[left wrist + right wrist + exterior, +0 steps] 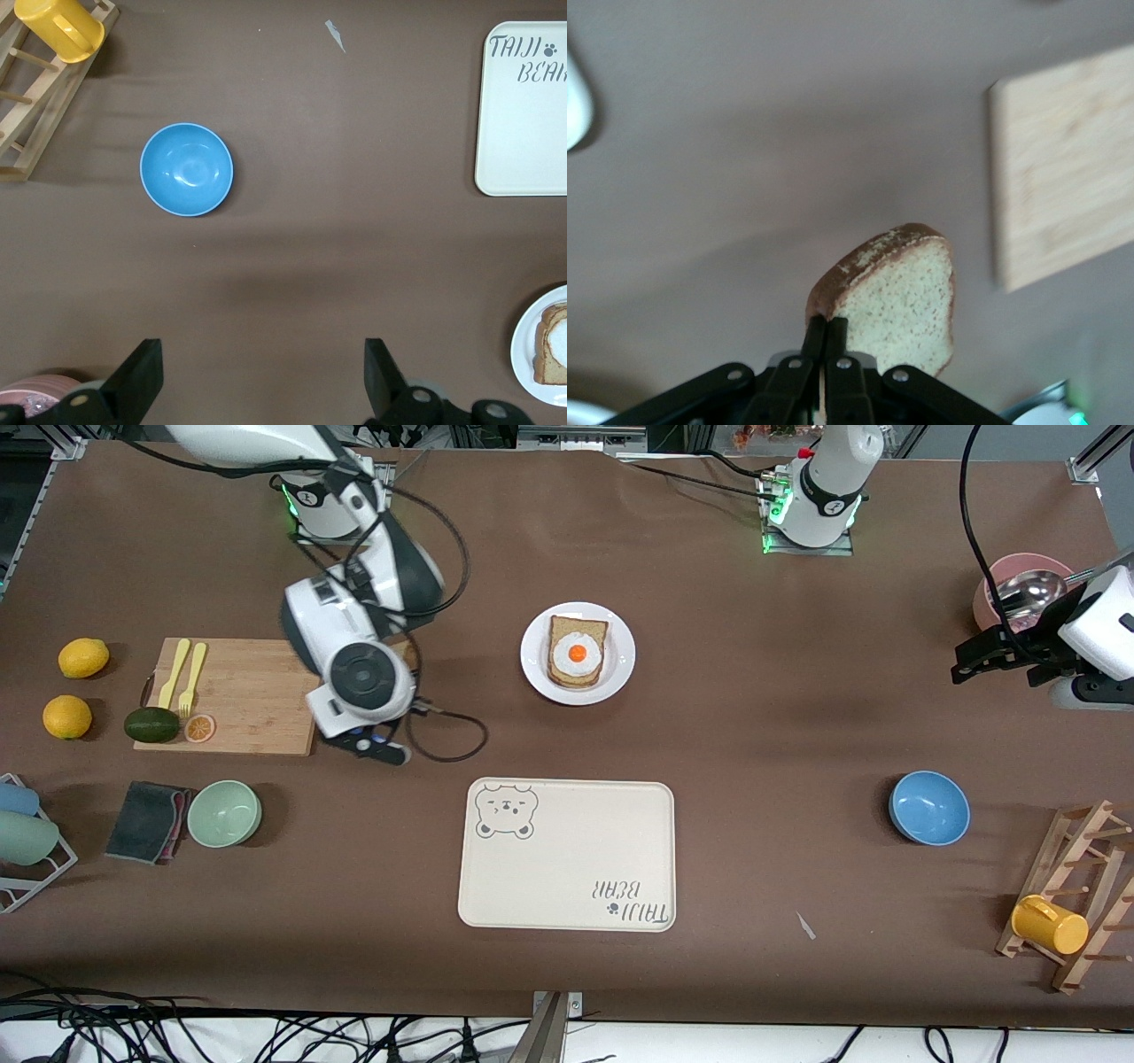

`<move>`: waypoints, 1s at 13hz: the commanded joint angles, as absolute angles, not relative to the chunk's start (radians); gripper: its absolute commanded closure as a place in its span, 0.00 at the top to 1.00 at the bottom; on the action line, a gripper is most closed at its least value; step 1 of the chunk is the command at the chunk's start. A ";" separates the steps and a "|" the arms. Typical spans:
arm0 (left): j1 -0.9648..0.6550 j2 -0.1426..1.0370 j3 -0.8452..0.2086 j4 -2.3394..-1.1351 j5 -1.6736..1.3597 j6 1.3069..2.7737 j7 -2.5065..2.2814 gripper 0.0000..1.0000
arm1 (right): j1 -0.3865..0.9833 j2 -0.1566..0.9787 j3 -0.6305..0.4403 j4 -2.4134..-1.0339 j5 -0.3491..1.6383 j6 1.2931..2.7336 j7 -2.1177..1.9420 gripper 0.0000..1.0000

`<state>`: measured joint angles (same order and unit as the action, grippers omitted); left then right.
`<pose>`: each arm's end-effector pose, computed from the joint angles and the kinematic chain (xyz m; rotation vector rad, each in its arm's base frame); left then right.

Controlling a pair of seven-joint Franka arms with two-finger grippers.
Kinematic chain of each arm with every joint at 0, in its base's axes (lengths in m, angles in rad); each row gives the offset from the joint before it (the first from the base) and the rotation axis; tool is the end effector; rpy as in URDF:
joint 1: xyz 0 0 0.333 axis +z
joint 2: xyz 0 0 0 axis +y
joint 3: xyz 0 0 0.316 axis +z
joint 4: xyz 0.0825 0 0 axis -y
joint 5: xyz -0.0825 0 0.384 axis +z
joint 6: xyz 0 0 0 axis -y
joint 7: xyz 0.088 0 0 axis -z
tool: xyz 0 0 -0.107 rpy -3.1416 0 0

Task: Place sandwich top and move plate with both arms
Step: 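Carry the bread slice with the right gripper over the white plate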

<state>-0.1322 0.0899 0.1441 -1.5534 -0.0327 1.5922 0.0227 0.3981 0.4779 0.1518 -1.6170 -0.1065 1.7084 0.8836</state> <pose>0.5817 -0.0001 0.5840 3.1200 -0.0149 -0.0777 0.5507 0.3140 0.3254 2.8122 -0.4280 -0.3847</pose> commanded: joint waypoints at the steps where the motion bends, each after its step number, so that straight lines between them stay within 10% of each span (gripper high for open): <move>1: -0.135 0.084 0.146 -1.559 -0.005 1.592 0.025 1.00 | 0.486 0.526 0.147 -1.530 -0.048 1.674 1.003 0.00; 13: -0.133 0.089 0.146 -1.560 -0.005 1.592 0.026 1.00 | 0.767 0.738 0.146 -1.281 0.123 1.733 1.396 0.00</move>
